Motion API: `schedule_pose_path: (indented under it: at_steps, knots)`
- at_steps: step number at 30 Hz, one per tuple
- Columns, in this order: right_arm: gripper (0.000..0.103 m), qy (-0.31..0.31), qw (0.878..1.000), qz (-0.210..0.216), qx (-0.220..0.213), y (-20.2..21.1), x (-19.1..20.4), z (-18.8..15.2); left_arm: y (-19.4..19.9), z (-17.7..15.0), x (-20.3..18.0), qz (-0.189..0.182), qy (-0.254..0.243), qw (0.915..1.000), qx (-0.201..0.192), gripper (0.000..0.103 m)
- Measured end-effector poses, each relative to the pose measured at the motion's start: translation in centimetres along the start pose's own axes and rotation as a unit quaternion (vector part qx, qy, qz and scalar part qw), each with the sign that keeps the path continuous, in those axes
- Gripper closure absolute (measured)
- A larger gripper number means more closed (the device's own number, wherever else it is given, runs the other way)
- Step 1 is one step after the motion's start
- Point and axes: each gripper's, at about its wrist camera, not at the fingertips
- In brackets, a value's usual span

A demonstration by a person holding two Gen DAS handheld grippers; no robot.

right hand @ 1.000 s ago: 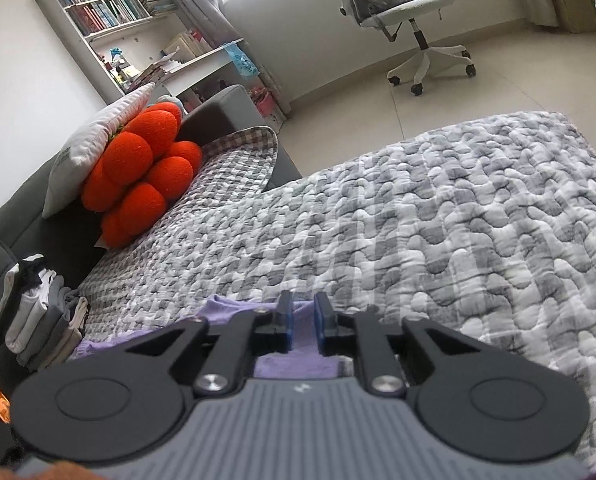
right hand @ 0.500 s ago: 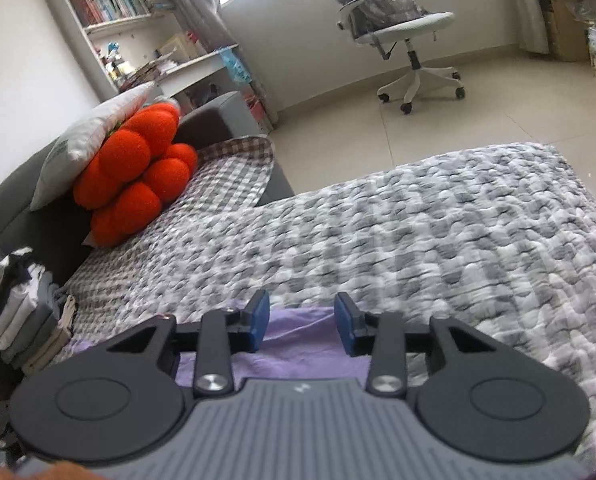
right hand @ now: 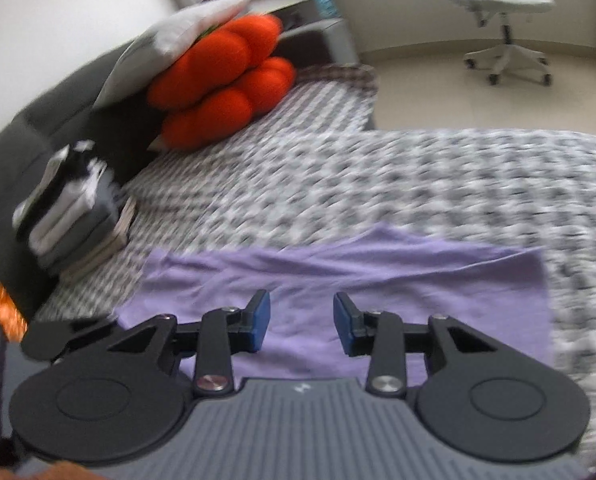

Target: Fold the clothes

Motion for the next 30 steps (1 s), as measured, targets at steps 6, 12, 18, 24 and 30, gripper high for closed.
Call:
schedule_pose_path:
  at_steps: [6,12,18,24,30]
  knots:
    - [0.065,0.049,0.998,0.003,0.047,-3.5,2.8,-1.4,-0.1,-2.1,0.0,0.000,0.004,1.0000,-0.008,0.048]
    - [0.065,0.082,0.995,-0.014,0.052,-6.6,4.0,-1.1,0.4,-3.3,-1.7,0.018,-0.029,0.9990,-0.030,0.047]
    - [0.067,0.113,0.993,-0.030,0.029,-9.4,4.7,0.6,0.6,-3.4,-1.4,0.012,-0.019,0.9991,-0.037,0.047]
    - [0.067,0.108,0.994,-0.009,0.009,-8.3,4.9,1.2,1.7,-3.1,-0.5,0.013,-0.008,0.9987,-0.049,0.047]
    - [0.069,0.111,0.993,0.031,0.029,-7.5,6.6,0.9,3.5,-2.9,2.0,0.028,0.015,0.9974,-0.065,0.047]
Point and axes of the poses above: each gripper's, at about its wrist camera, not at the fingertips, and y roughly against the way its jaws point, x to its left, z to its top, and after that the axes turned 8 degrees about z, right-handed
